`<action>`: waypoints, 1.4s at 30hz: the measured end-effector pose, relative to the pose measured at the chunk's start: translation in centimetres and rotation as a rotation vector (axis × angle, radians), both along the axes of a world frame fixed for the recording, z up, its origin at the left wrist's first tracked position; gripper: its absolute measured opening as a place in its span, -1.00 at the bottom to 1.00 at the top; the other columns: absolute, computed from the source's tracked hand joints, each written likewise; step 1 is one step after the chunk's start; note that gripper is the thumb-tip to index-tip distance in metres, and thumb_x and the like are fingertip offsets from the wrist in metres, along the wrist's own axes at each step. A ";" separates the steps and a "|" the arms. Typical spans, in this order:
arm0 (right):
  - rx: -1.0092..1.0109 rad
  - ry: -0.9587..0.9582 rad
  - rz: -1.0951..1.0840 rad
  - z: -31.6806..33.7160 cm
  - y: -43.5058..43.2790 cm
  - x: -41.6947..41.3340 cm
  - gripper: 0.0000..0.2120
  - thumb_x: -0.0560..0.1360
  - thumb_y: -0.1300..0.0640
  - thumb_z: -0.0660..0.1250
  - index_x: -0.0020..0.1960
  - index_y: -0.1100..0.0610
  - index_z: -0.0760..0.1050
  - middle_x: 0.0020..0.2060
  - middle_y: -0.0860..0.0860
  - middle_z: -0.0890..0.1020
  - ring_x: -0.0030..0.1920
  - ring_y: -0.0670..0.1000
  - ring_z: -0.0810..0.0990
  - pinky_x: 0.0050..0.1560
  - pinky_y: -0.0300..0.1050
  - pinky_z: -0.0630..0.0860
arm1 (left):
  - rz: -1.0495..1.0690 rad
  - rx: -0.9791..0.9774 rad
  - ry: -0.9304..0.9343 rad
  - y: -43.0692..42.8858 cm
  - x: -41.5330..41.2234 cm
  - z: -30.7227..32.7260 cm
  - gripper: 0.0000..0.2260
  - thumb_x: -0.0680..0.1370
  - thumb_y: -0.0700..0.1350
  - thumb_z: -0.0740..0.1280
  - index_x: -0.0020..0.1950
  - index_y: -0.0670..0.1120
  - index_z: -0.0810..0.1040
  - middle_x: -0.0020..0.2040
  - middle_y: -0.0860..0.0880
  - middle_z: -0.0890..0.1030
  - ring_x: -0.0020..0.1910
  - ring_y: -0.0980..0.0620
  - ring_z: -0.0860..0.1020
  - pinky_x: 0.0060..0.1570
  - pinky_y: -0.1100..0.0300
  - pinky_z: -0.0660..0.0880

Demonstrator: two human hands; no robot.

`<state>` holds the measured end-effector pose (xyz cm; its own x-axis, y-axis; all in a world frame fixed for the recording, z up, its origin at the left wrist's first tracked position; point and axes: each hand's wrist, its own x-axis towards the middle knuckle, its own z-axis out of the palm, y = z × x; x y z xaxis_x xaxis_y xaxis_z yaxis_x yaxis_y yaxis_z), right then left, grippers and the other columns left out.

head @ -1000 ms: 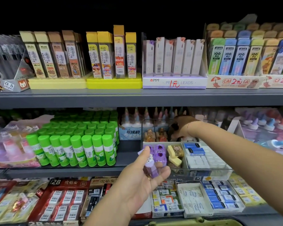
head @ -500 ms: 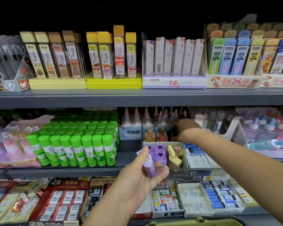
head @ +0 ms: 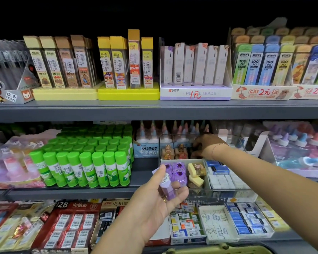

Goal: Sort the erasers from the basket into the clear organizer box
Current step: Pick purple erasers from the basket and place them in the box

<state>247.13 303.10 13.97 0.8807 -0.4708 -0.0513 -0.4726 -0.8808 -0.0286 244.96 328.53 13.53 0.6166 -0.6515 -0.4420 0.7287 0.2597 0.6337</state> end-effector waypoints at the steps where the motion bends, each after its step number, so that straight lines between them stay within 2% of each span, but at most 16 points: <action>1: 0.013 0.001 0.006 0.1 0.0 -0.2 -0.68 0.50 -0.08 0.33 0.20 0.01 0.56 0.16 0.03 0.58 0.11 0.09 0.55 0.12 -0.12 0.49 | -0.001 0.000 0.000 0.0 0.0 0.0 -0.63 0.43 -0.03 0.42 0.04 -0.30 0.51 -0.20 -0.29 0.60 -0.28 -0.21 0.64 -0.37 0.06 0.61; 3: 0.021 -0.047 -0.001 0.6 0.5 -0.8 -0.66 0.51 -0.08 0.31 0.25 -0.03 0.52 0.20 0.04 0.56 0.13 0.10 0.54 0.13 -0.12 0.49 | 0.000 -0.008 0.001 -0.1 0.0 -0.1 -0.64 0.45 -0.03 0.41 0.04 -0.30 0.50 -0.21 -0.28 0.61 -0.28 -0.21 0.64 -0.37 0.06 0.60; 5: 0.058 -0.249 -0.022 1.2 1.7 -1.8 -0.67 0.50 -0.08 0.32 0.24 -0.04 0.51 0.16 0.05 0.56 0.06 0.07 0.54 0.09 -0.13 0.49 | 0.004 -0.014 -0.002 -0.3 0.0 -0.2 -0.66 0.47 -0.03 0.39 0.03 -0.30 0.50 -0.22 -0.28 0.61 -0.28 -0.22 0.65 -0.37 0.06 0.61; 8: 0.402 -0.526 0.221 2.2 5.2 -4.8 -0.77 0.45 -0.08 0.38 0.07 -0.04 0.58 -0.04 -0.06 0.63 -0.08 -0.05 0.58 0.02 -0.13 0.52 | 0.000 -0.006 -0.023 -0.3 0.0 -0.5 -0.69 0.49 -0.04 0.38 0.01 -0.30 0.54 -0.22 -0.27 0.63 -0.26 -0.20 0.66 -0.33 0.03 0.62; 10: 0.688 -0.468 0.417 2.9 8.2 -7.2 -0.73 0.39 -0.13 0.41 0.06 -0.09 0.57 -0.12 -0.12 0.62 -0.15 -0.13 0.58 -0.07 -0.25 0.51 | -0.021 -0.027 -0.041 -0.4 0.0 -0.6 -0.68 0.49 -0.05 0.36 0.06 -0.30 0.58 -0.12 -0.27 0.66 -0.16 -0.18 0.66 -0.17 -0.02 0.64; 12: 0.795 -0.380 0.470 2.4 10.3 -8.8 -0.64 0.34 -0.14 0.46 0.11 -0.12 0.52 -0.10 -0.13 0.59 -0.20 -0.16 0.55 -0.15 -0.33 0.49 | -0.070 -0.084 -0.043 -0.4 -0.3 -0.6 -0.65 0.55 -0.04 0.29 0.18 -0.27 0.56 0.07 -0.26 0.65 0.08 -0.17 0.63 0.09 -0.05 0.58; 14: 0.750 -0.390 0.435 1.1 11.5 -9.4 -0.62 0.35 -0.07 0.50 0.11 -0.07 0.50 -0.10 -0.09 0.58 -0.23 -0.14 0.52 -0.16 -0.28 0.50 | -0.108 -0.135 -0.029 -0.7 -0.9 -0.5 -0.63 0.60 -0.02 0.20 0.25 -0.27 0.52 0.15 -0.26 0.62 0.21 -0.14 0.57 0.20 -0.02 0.52; 17: 0.643 -0.497 0.351 0.3 11.6 -9.5 -0.79 0.42 0.06 0.45 0.03 0.01 0.56 -0.24 -0.11 0.58 -0.31 -0.19 0.49 -0.21 -0.26 0.50 | -0.123 -0.125 -0.086 -1.1 -1.7 -0.5 -0.61 0.61 0.01 0.19 0.27 -0.25 0.50 0.15 -0.29 0.61 0.19 -0.11 0.58 0.18 0.00 0.52; 19: 0.622 -0.510 0.309 0.7 10.4 -9.5 -0.85 0.45 0.14 0.38 0.01 -0.01 0.59 -0.23 -0.13 0.63 -0.28 -0.18 0.54 -0.22 -0.28 0.52 | -0.127 -0.050 -0.206 -1.0 -1.9 -0.7 -0.63 0.58 0.05 0.22 0.25 -0.16 0.52 0.14 -0.24 0.63 0.15 -0.07 0.60 0.19 -0.01 0.51; 21: 0.578 -0.499 0.262 1.3 8.4 -9.5 -0.84 0.48 0.15 0.36 0.04 -0.02 0.58 -0.19 -0.12 0.65 -0.23 -0.15 0.57 -0.18 -0.28 0.53 | -0.117 0.182 -0.474 -0.7 -1.8 -0.9 -0.73 0.57 0.10 0.22 0.19 0.01 0.53 0.07 -0.05 0.67 0.08 0.05 0.63 0.17 0.04 0.51; 24: 0.489 -0.460 0.199 1.6 5.5 -9.7 -0.84 0.50 0.17 0.35 0.06 0.05 0.59 -0.15 -0.08 0.63 -0.17 -0.09 0.55 -0.11 -0.26 0.48 | 0.031 0.536 -0.829 -0.3 -1.1 -1.6 -0.84 0.60 0.09 0.22 0.14 0.13 0.48 0.14 0.13 0.53 0.04 0.26 0.50 -0.06 0.33 0.39; 26: 0.591 -0.454 0.170 1.2 4.5 -10.0 -0.85 0.50 0.22 0.35 0.06 0.11 0.60 -0.09 0.03 0.66 -0.10 0.06 0.59 -0.03 -0.13 0.52 | 0.021 0.641 -0.933 -0.4 -0.6 -2.4 -0.77 0.61 0.07 0.20 0.25 0.11 0.44 0.28 0.13 0.42 0.21 0.18 0.42 0.15 0.23 0.38; 29: 0.705 -0.481 0.145 0.7 4.2 -10.3 -0.88 0.49 0.28 0.36 0.01 0.14 0.60 -0.06 0.17 0.67 -0.09 0.15 0.61 0.05 0.03 0.54 | -0.094 0.756 -1.068 -0.7 -0.3 -3.3 -0.57 0.63 0.10 0.14 0.49 0.08 0.24 0.48 0.13 0.21 0.46 0.10 0.19 0.43 0.11 0.16; 34: 0.730 -0.489 0.149 0.1 4.1 -10.2 -0.86 0.48 0.27 0.37 0.00 0.09 0.56 -0.11 0.12 0.65 -0.10 0.16 0.59 0.04 0.01 0.53 | -0.234 0.820 -1.129 -1.0 -0.3 -4.3 -0.44 0.64 0.13 0.09 0.58 0.06 -0.03 0.57 0.16 -0.04 0.53 0.13 0.04 0.47 0.14 0.04; 38: 0.711 -0.508 0.151 0.2 4.0 -10.1 -0.75 0.43 0.28 0.42 0.03 0.07 0.45 -0.17 0.09 0.58 -0.17 0.05 0.54 -0.02 -0.05 0.55 | -0.261 0.835 -1.125 -1.1 -0.1 -4.6 -0.41 0.63 0.14 0.09 0.59 0.06 -0.09 0.58 0.16 -0.09 0.54 0.13 0.03 0.45 0.18 0.03; 42: 0.556 -0.460 0.225 0.8 3.8 -9.8 -0.80 0.40 0.24 0.48 -0.04 0.03 0.57 -0.14 0.01 0.63 -0.16 -0.08 0.56 -0.09 -0.26 0.54 | -0.274 0.837 -1.127 -1.0 0.1 -4.9 -0.39 0.63 0.15 0.10 0.59 0.06 -0.10 0.57 0.17 -0.10 0.54 0.13 0.01 0.45 0.18 0.03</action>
<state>237.30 306.87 14.75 0.9424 -0.2895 0.1675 -0.1162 -0.7530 -0.6476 245.03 327.52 8.65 0.7901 -0.6019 -0.1160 -0.2928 -0.5370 0.7911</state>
